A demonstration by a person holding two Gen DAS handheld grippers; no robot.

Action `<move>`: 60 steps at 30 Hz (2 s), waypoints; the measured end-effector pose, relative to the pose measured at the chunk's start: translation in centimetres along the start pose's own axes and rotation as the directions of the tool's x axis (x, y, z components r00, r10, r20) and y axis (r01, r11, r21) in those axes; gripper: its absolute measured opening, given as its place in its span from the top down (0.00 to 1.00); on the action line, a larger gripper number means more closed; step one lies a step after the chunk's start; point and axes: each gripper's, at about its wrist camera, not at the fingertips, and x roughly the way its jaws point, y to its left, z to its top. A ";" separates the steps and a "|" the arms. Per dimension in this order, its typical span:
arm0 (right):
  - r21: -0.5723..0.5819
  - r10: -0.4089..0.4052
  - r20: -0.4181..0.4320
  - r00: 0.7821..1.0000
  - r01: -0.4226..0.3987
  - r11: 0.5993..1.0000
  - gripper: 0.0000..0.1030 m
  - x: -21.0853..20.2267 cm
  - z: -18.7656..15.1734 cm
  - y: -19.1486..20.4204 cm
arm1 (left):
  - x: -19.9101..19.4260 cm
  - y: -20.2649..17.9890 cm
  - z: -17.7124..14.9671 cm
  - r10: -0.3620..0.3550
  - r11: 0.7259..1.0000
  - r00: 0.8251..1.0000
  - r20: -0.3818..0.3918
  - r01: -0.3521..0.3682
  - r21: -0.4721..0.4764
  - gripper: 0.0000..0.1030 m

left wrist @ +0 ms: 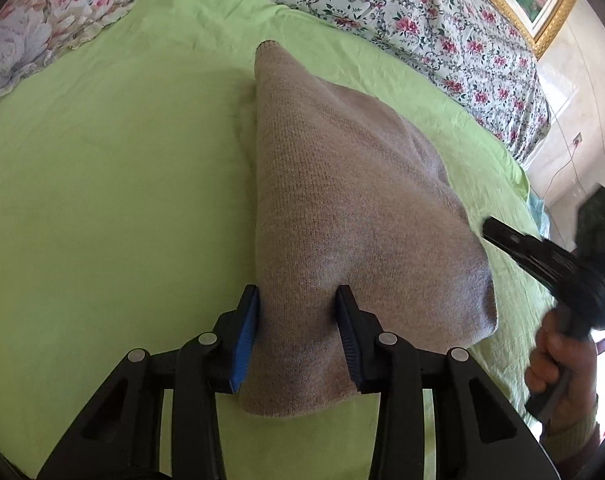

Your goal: Fold small clothes

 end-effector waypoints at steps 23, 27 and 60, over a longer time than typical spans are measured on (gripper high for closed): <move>-0.034 -0.005 -0.019 1.000 0.005 0.999 0.62 -5.3 -7.1 1.2 | -4.7 -0.3 -6.1 0.116 0.985 0.993 0.035 -0.120 0.124 0.61; -0.057 -0.007 -0.012 1.000 0.006 0.998 0.60 -6.1 -8.4 2.6 | -5.9 -0.3 -7.1 0.127 0.983 0.990 0.052 -0.133 0.126 0.57; -0.214 -0.027 -0.080 0.996 0.010 0.977 0.18 -8.7 -17.5 5.9 | -10.9 0.9 -14.4 0.277 0.930 0.952 0.132 -0.301 0.214 0.22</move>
